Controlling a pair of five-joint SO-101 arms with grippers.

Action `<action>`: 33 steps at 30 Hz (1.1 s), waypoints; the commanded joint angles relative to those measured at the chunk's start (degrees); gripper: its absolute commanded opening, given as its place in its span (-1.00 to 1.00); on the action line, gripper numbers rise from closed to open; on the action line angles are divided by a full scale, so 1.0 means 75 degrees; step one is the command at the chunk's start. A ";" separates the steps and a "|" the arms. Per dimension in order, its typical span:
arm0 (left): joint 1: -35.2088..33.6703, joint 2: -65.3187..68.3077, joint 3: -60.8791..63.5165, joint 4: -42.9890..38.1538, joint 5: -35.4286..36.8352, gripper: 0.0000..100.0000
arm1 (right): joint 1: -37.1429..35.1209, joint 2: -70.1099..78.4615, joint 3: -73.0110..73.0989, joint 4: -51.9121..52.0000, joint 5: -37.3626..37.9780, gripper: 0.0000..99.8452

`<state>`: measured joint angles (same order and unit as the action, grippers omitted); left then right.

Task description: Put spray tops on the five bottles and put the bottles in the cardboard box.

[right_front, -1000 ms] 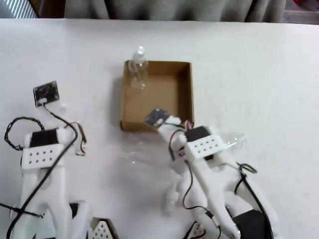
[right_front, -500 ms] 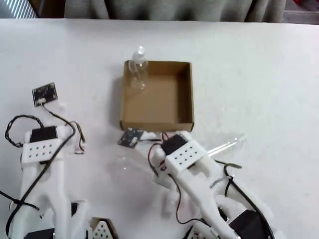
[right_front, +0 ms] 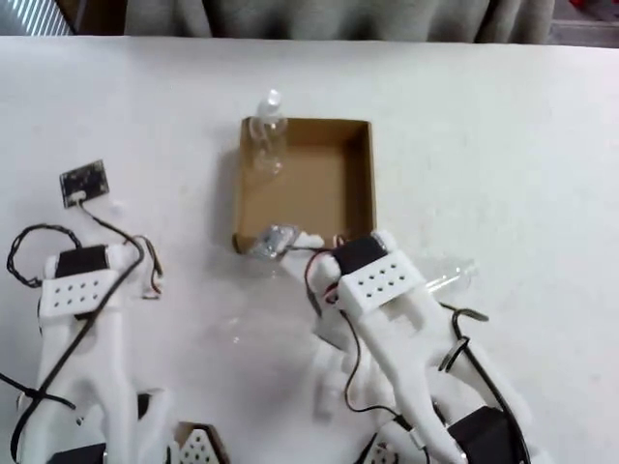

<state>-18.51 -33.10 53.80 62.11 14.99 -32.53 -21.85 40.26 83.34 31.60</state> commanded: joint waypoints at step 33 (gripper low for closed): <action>-0.2362 -0.0135 -0.0879 -0.0645 -0.0434 -0.96 | -0.4800 -0.1190 -0.0563 -0.0369 -0.1453 -0.60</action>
<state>-34.42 -33.10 52.04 58.68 10.95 -66.37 -29.93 37.71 84.13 24.66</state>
